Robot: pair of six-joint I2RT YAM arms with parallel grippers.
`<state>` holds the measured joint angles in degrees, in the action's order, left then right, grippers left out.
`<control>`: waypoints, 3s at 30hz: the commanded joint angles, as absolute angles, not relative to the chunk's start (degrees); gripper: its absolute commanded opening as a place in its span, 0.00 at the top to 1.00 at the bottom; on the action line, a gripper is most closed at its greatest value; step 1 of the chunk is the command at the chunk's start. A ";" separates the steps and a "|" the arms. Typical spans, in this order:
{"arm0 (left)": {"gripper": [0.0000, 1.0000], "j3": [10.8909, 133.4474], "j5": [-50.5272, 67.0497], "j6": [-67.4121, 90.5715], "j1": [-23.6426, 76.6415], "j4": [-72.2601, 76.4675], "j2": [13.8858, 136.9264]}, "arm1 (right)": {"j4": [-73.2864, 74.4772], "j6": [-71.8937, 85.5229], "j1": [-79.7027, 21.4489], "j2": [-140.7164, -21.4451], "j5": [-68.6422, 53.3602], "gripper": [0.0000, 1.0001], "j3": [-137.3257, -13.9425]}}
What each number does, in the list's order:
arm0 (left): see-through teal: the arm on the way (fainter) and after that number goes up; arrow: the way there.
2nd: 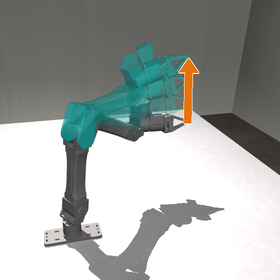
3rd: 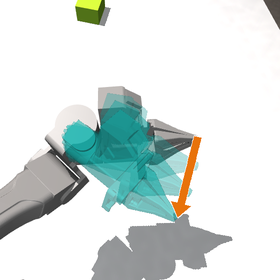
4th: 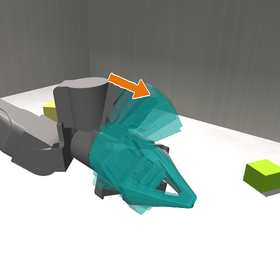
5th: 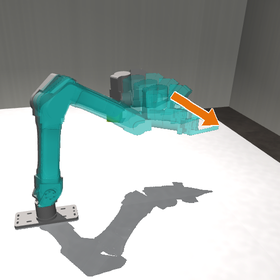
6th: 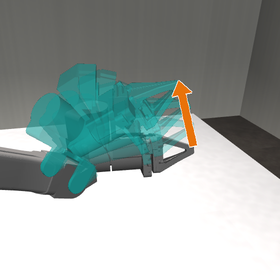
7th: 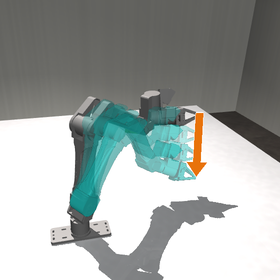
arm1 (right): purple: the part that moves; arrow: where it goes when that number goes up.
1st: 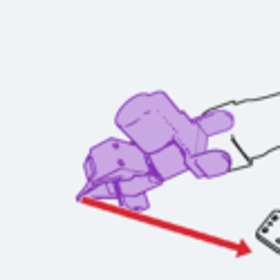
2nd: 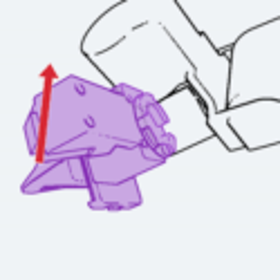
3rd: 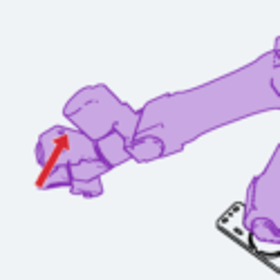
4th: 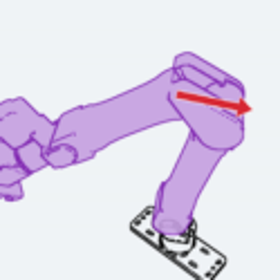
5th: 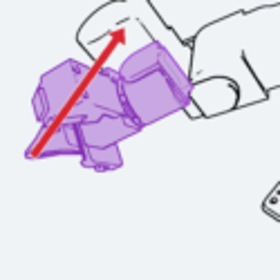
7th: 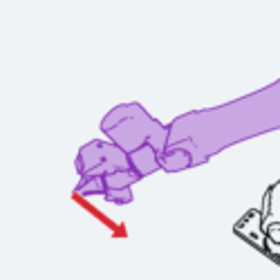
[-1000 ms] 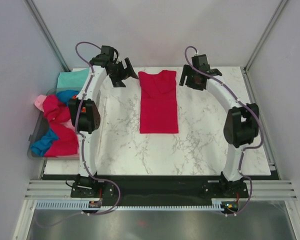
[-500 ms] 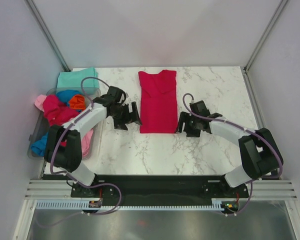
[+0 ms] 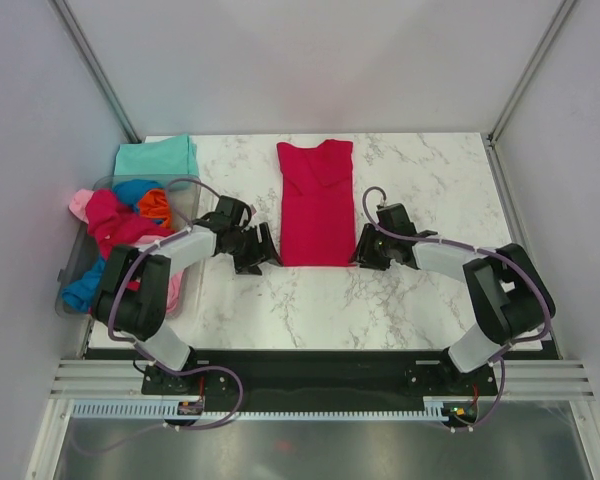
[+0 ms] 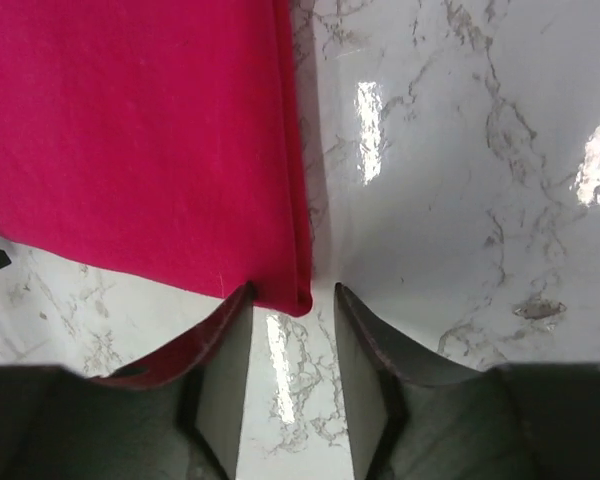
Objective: Fold and stack the t-shirts
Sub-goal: Fold the tshirt
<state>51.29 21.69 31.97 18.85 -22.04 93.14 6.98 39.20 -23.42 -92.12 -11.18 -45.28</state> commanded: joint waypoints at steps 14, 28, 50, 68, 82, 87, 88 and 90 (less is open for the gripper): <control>0.42 48.60 24.78 36.56 19.78 -8.53 97.82 | 0.70 38.85 -23.73 -95.98 -11.95 0.90 -43.15; 0.98 48.78 22.77 37.79 22.59 -4.83 100.99 | 0.62 38.32 -23.73 -95.72 -13.01 1.00 -42.81; 0.98 41.39 15.29 46.57 41.92 -33.55 50.30 | 36.82 45.34 -28.91 -41.43 -12.66 1.00 -37.17; 0.98 63.35 6.50 39.56 39.82 -47.64 62.22 | 40.43 38.51 -29.88 -60.28 -0.35 1.00 -59.67; 0.98 79.53 13.35 26.55 22.69 -47.20 87.00 | 35.77 30.15 -23.39 -87.86 -1.67 1.00 -78.65; 0.98 87.70 15.47 24.26 19.87 -47.28 98.86 | 34.63 28.21 -21.54 -98.42 -3.16 1.00 -85.67; 0.98 89.11 15.73 23.74 19.17 -47.55 103.49 | 34.45 27.95 -21.01 -102.35 -4.03 1.00 -87.00; 0.98 93.24 15.82 23.82 18.46 -48.34 107.56 | 34.28 26.99 -20.48 -106.33 -5.18 1.00 -91.11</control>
<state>88.05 15.22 27.97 19.88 -46.59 102.96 35.62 30.09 -22.06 -101.97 -5.13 -85.52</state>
